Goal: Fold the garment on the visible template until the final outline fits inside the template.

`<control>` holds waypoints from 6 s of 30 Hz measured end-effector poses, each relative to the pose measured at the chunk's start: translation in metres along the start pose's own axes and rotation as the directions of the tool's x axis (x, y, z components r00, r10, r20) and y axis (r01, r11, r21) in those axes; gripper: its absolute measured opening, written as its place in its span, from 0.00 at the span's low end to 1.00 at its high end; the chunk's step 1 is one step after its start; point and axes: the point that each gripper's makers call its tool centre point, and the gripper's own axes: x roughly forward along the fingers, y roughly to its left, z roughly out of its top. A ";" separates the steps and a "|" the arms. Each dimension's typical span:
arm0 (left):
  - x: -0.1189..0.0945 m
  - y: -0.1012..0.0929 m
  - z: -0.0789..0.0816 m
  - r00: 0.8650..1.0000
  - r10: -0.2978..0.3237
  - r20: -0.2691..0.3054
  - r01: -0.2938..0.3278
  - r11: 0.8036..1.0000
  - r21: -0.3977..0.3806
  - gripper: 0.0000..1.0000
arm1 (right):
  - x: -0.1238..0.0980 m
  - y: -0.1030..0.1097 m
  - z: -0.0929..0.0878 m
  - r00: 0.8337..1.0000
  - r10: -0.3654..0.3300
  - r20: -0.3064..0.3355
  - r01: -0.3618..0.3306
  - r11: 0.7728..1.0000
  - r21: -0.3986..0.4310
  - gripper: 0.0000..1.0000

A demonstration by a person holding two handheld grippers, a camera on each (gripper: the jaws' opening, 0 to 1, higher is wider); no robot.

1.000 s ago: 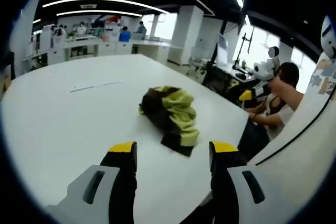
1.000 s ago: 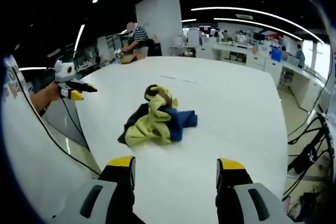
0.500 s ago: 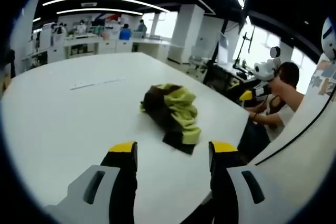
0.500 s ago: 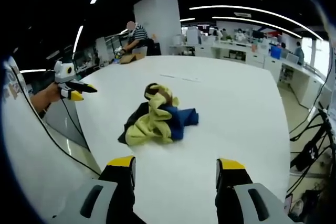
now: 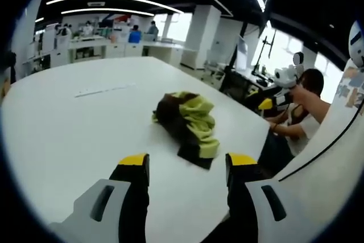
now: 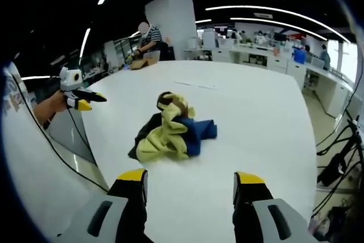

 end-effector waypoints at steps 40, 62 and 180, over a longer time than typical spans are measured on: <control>0.058 0.035 0.039 0.999 -0.043 0.011 0.043 0.999 0.033 0.45 | 0.075 -0.011 0.058 0.995 0.102 0.020 -0.100 0.993 -0.057 0.46; 0.096 0.056 0.038 0.997 -0.066 -0.026 0.067 0.997 0.037 0.42 | 0.116 -0.004 0.063 0.988 0.154 -0.030 -0.156 0.983 -0.099 0.31; 0.086 0.065 0.091 0.996 -0.032 0.088 0.014 0.980 0.201 0.00 | 0.082 -0.001 0.112 0.981 0.156 0.112 -0.133 0.973 -0.191 0.00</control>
